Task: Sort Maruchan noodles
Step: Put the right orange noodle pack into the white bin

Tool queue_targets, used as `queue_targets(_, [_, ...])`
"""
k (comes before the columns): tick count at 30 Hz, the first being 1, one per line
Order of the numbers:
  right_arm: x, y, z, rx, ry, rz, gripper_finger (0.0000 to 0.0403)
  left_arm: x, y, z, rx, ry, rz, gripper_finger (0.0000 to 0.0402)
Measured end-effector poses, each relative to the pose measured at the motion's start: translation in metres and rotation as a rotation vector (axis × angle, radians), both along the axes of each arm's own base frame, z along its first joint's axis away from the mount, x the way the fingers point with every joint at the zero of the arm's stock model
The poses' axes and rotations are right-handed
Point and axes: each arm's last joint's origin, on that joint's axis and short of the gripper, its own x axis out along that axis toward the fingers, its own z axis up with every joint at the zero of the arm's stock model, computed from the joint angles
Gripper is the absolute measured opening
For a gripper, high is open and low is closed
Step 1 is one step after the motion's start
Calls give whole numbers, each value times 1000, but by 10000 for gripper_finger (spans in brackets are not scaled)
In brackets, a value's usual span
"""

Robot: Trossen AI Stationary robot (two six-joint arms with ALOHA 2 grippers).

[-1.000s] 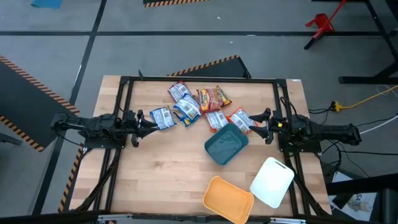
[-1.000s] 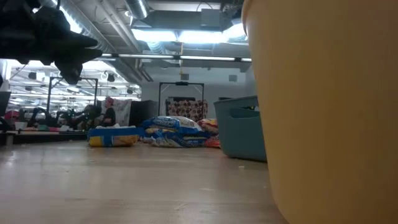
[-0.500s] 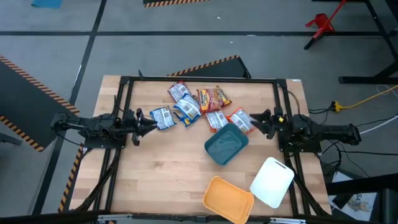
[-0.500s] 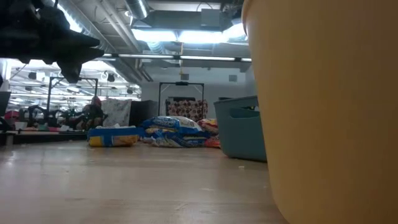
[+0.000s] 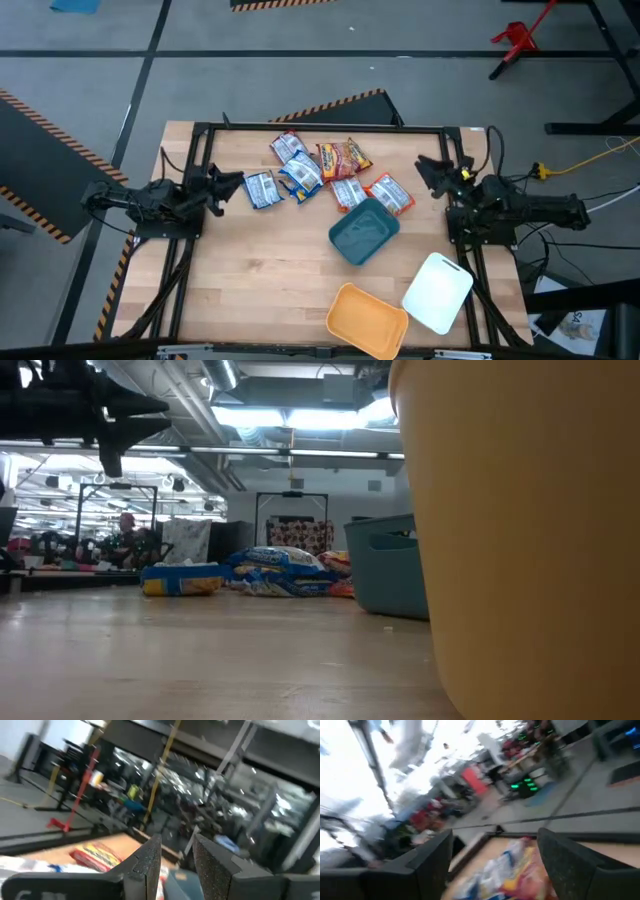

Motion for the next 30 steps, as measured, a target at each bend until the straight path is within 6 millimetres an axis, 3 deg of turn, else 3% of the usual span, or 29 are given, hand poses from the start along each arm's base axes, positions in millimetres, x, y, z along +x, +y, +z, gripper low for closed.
queue_targets(7, [46, -3, 44, 33, 451, -95, 277, -3, 2, 4, -27, -48, 71, 108])
queue_targets(10, [74, -11, 55, 165, 607, -167, 277, -3, 2, 4, -27, -48, 71, 108])
queue_targets(14, [106, -38, 63, 399, 802, -181, 277, -4, 3, 6, -54, -76, 93, 108])
queue_targets(18, [132, -73, 51, 588, 1014, -115, 277, -5, 4, 7, -78, -95, 144, 108])
queue_targets(21, [141, -95, 34, 695, 1092, -74, 277, -6, 5, 7, -86, -93, 164, 108])
queue_targets(25, [139, -113, 9, 813, 1146, -40, 277, -6, 5, 7, -86, -92, 166, 108])
queue_targets(30, [133, -121, -13, 848, 1159, -53, 277, -6, 5, 7, -85, -91, 165, 108])
